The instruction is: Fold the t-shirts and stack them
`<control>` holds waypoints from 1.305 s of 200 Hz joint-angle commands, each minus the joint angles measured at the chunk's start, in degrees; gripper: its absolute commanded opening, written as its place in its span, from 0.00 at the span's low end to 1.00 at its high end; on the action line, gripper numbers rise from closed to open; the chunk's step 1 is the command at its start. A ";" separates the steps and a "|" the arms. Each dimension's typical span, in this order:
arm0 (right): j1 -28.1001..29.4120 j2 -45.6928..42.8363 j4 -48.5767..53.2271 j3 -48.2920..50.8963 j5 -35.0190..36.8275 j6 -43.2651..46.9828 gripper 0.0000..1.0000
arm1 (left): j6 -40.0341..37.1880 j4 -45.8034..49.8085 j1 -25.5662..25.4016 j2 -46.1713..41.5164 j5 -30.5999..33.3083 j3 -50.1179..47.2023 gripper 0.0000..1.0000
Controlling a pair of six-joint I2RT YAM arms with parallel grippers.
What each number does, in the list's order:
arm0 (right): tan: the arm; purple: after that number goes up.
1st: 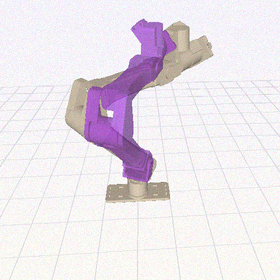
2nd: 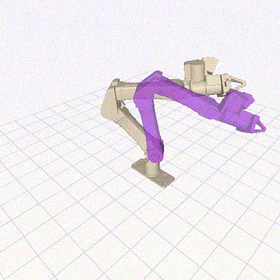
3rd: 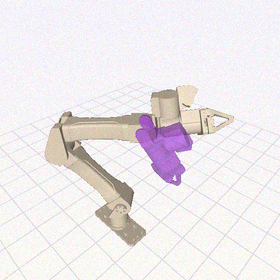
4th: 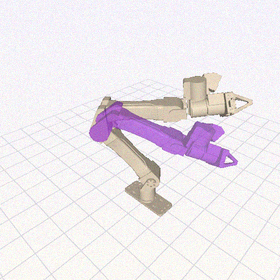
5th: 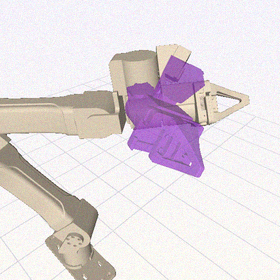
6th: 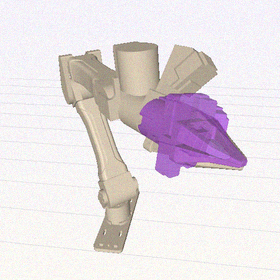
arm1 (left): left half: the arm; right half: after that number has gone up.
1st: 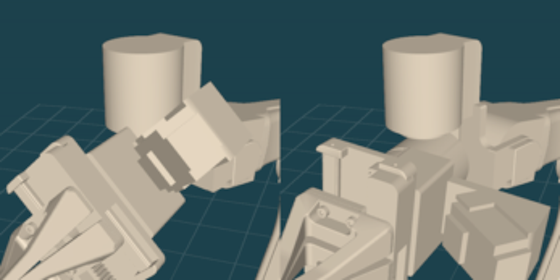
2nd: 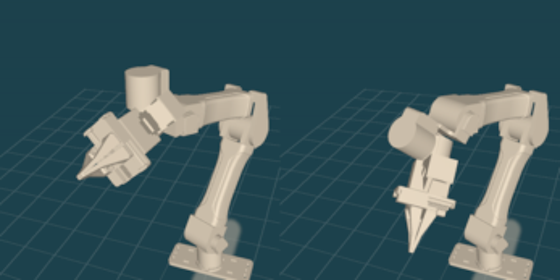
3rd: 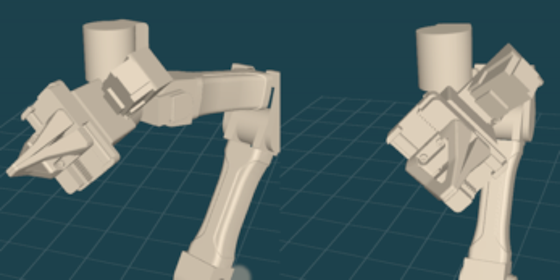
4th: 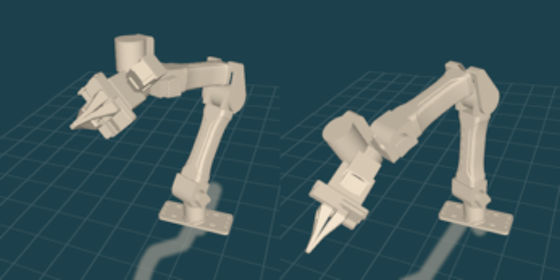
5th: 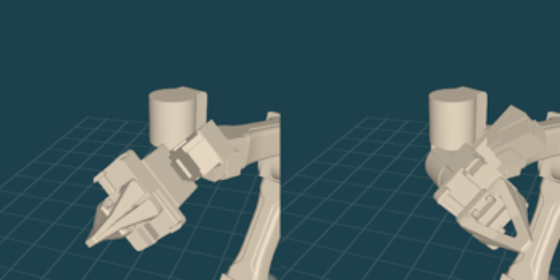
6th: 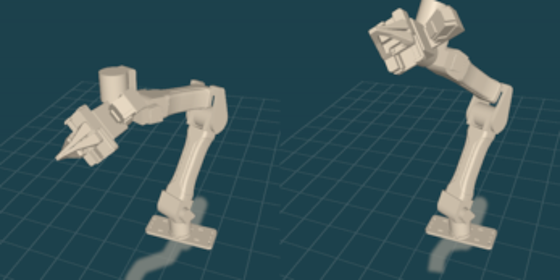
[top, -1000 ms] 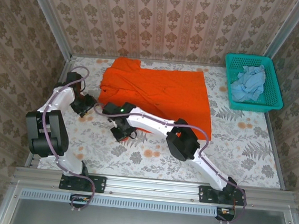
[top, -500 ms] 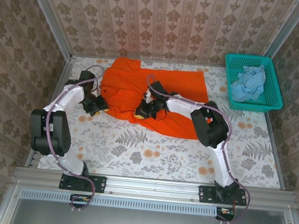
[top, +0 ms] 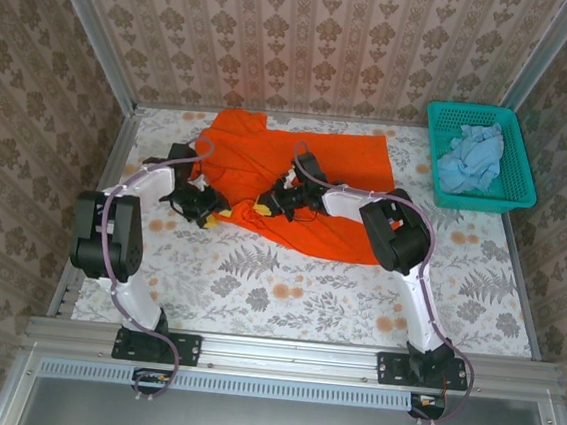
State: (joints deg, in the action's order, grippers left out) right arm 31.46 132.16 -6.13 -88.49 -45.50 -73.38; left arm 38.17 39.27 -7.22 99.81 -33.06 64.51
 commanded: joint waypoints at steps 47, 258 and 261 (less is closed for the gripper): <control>-0.70 0.30 -4.53 3.89 -1.69 -5.93 0.03 | 20.42 -13.53 -3.98 1.72 -7.31 -2.16 0.49; -0.88 -1.64 -7.00 7.88 -2.49 -8.54 0.09 | 24.69 -14.58 -7.10 6.89 -0.52 2.42 0.19; -0.88 -1.72 -6.89 7.92 -2.49 -8.43 0.09 | 24.67 -14.46 -7.10 6.85 -0.56 2.41 0.22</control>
State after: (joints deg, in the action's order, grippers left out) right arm 30.68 131.94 -18.87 -81.62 -47.09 -81.17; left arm 63.92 22.92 -13.96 106.45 -34.48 65.39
